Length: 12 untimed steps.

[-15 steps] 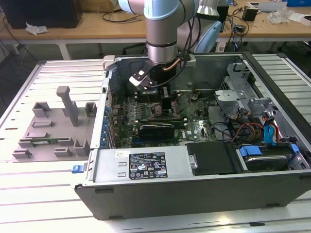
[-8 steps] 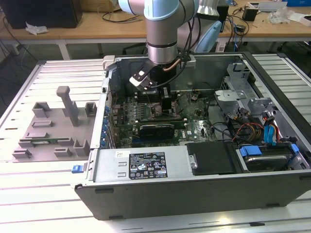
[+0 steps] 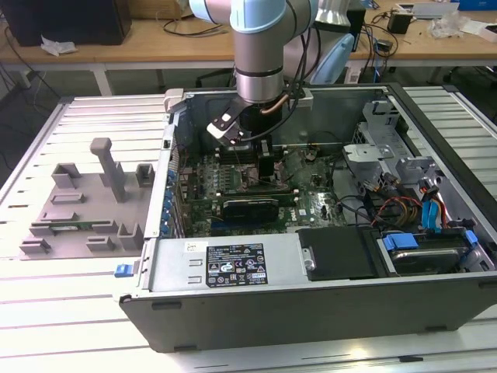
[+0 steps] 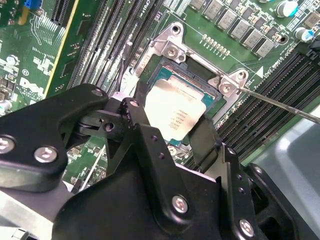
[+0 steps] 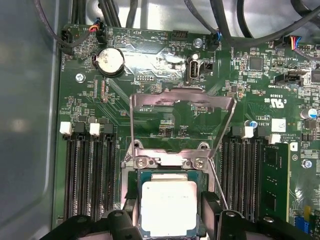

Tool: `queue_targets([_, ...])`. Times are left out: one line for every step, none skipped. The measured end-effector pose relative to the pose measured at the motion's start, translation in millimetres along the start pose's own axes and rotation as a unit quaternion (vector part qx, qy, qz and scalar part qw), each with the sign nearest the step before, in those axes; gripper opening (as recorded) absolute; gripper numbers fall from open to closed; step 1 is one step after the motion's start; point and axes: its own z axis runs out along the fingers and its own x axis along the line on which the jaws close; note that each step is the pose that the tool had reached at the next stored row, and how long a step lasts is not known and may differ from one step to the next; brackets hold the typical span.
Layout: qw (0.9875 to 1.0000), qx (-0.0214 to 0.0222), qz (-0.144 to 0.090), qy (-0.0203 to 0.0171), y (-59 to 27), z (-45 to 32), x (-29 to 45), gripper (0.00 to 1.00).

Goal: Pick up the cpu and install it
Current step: 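Place the cpu into insertion slot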

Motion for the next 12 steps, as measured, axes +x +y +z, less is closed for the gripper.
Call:
queue_targets([1.0000, 0.0000, 0.000, 0.0000, 0.0, 0.0, 0.0, 0.61])
queue_targets([1.0000, 0.0001, 0.000, -0.0001, 0.0, -0.1, -0.1, 0.61])
queue_targets([1.0000, 0.0001, 0.000, -0.0001, 0.0, -0.1, -0.1, 0.61])
queue_targets([1.0000, 0.0001, 0.000, -0.0001, 0.0, -0.1, -0.1, 0.61])
queue_targets([1.0000, 0.0001, 0.000, -0.0001, 0.0, -0.2, -0.1, 0.61])
queue_targets([1.0000, 0.0001, 0.000, -0.0001, 0.0, -0.2, -0.1, 0.59])
queue_targets([1.0000, 0.0002, 0.000, -0.0002, -0.1, -0.3, -0.1, 0.54])
queue_targets([1.0000, 0.0001, 0.000, -0.0002, -0.1, -0.3, -0.1, 0.54])
queue_targets([1.0000, 0.0001, 0.000, -0.0002, -0.1, -0.3, -0.1, 0.54])
queue_targets([1.0000, 0.0001, 0.000, -0.0001, 0.0, -0.3, -0.1, 0.54])
queue_targets([1.0000, 0.0001, 0.000, -0.0001, 0.0, -0.3, -0.1, 0.54])
queue_targets([1.0000, 0.0001, 0.000, -0.0001, 0.0, -0.7, -0.1, 0.54])
